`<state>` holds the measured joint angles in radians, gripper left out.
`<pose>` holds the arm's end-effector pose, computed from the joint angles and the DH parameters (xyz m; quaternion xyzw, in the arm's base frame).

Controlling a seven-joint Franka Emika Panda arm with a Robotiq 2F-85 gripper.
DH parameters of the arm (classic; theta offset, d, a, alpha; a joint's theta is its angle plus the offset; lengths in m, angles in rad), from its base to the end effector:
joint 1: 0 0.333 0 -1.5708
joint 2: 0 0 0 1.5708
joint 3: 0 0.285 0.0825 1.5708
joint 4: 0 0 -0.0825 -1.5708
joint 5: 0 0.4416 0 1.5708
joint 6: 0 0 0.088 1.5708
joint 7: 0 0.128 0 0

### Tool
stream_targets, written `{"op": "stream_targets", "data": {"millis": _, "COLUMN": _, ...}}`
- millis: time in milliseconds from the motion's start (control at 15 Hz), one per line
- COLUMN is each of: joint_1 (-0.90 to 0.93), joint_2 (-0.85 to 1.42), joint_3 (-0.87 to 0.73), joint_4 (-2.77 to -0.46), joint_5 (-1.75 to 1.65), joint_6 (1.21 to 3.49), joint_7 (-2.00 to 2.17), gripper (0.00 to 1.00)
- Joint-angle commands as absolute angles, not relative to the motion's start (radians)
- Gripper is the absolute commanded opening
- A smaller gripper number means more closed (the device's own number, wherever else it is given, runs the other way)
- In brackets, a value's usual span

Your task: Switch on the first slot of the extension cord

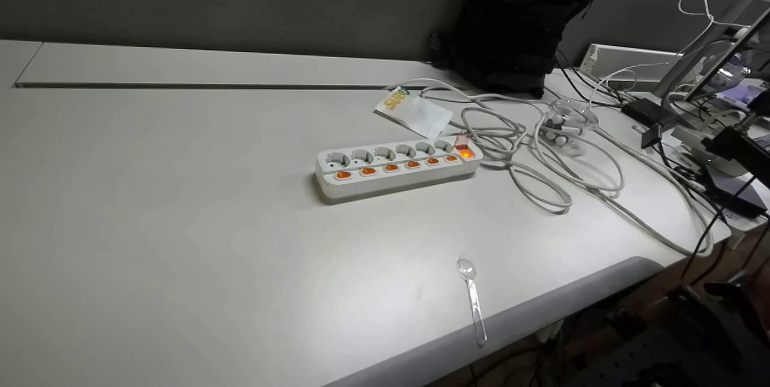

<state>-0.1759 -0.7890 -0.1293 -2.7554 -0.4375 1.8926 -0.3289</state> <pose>0.3523 -0.1410 0.3669 0.9808 0.1086 -0.0794 0.1410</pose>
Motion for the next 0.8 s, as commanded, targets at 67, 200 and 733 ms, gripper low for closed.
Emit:
{"op": "stream_targets", "data": {"millis": 67, "joint_1": -0.186, "joint_2": -0.758, "joint_3": -0.125, "joint_4": -2.752, "joint_5": -0.45, "joint_6": 2.016, "joint_7": -0.16, "gripper": 1.0}}
{"op": "stream_targets", "data": {"millis": 200, "joint_1": -0.203, "joint_2": -0.731, "joint_3": -0.109, "joint_4": -2.756, "joint_5": -0.459, "joint_6": 2.13, "joint_7": -0.068, "gripper": 1.0}}
{"op": "stream_targets", "data": {"millis": 733, "joint_1": -0.299, "joint_2": -0.463, "joint_3": -0.024, "joint_4": -2.72, "joint_5": -0.442, "joint_6": 2.57, "joint_7": 0.218, "gripper": 0.51}}
